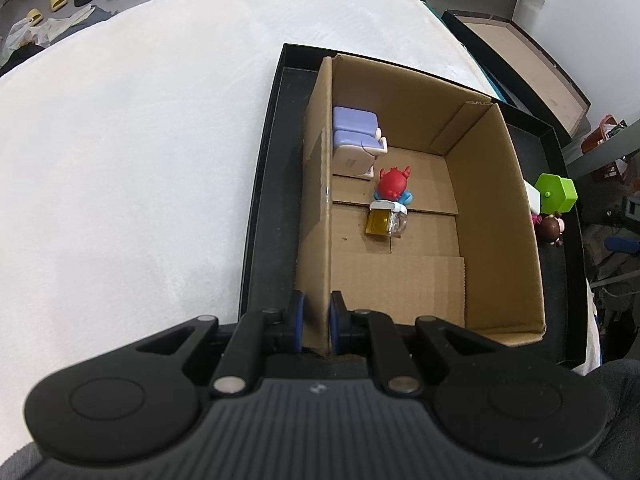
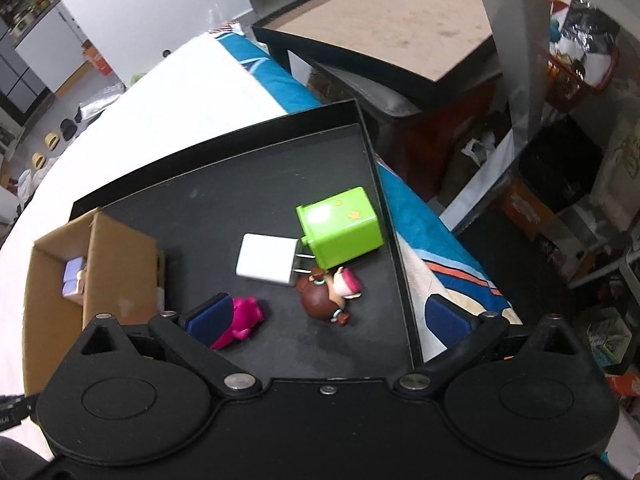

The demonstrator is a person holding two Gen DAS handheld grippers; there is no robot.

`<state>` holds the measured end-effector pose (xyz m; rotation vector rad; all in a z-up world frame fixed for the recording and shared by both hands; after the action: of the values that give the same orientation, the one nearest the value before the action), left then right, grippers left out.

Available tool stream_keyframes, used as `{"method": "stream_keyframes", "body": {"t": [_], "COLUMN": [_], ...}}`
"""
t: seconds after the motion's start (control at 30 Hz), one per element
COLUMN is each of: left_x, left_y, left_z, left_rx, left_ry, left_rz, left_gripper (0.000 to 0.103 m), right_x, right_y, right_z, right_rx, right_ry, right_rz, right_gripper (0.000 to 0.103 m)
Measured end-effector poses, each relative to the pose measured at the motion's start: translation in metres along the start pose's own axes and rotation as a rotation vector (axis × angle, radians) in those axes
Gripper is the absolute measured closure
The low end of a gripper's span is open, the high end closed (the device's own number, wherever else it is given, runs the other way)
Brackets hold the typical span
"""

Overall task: Organize rigid objects
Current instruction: 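Reach the right tool to the brown-haired doll figure and grasp it, then carry the doll figure over the box with the right tool and lower it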

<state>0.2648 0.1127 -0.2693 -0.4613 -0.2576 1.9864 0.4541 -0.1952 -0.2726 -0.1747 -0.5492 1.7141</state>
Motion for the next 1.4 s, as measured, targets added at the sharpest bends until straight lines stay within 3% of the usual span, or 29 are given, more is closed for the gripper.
{"method": "stream_keyframes", "body": {"t": [0.13, 0.27, 0.37, 0.43, 0.6, 0.77, 0.9, 1.4], "left_x": [0.000, 0.000, 0.000, -0.001, -0.001, -0.002, -0.002, -0.002], "left_y": [-0.001, -0.001, -0.001, -0.001, 0.000, 0.000, -0.001, 0.000], "left_z": [-0.001, -0.001, -0.002, -0.002, -0.004, -0.005, -0.005, 0.000], "left_rx": [0.003, 0.005, 0.007, 0.007, 0.010, 0.011, 0.010, -0.005], "left_ry": [-0.002, -0.002, -0.001, -0.001, 0.002, 0.004, 0.006, 0.000], "left_rz": [0.003, 0.003, 0.003, 0.003, 0.004, 0.002, 0.004, -0.004], "left_gripper": [0.091, 0.091, 0.091, 0.091, 0.091, 0.091, 0.091, 0.091], "right_x": [-0.004, -0.007, -0.008, -0.008, -0.012, -0.016, -0.006, 0.018], "right_y": [-0.001, -0.002, -0.003, -0.002, 0.009, 0.016, 0.011, 0.020], "right_z": [-0.014, -0.027, -0.034, -0.039, -0.054, -0.063, -0.063, -0.034], "right_rx": [0.041, 0.082, 0.081, 0.093, 0.158, 0.157, 0.131, 0.112], "right_ry": [-0.013, -0.026, -0.014, -0.010, 0.027, 0.043, 0.075, 0.084], "right_rz": [-0.045, -0.122, -0.166, -0.194, -0.258, -0.286, -0.194, -0.046], "right_gripper": [0.000, 0.009, 0.010, 0.017, 0.056, 0.057, 0.065, 0.065]}}
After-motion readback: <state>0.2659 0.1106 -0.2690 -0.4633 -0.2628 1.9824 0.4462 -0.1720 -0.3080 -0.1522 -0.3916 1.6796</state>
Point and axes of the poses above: each gripper's, at about its wrist camera, not at the fingertips, and z roughly against the way its jaws point, x to its left, y to its underside, the point moved 8 cm from there along -z, roughly the way its jaws point, and after that the axes turned 6 degrees about -x, right-handed, at the moved point
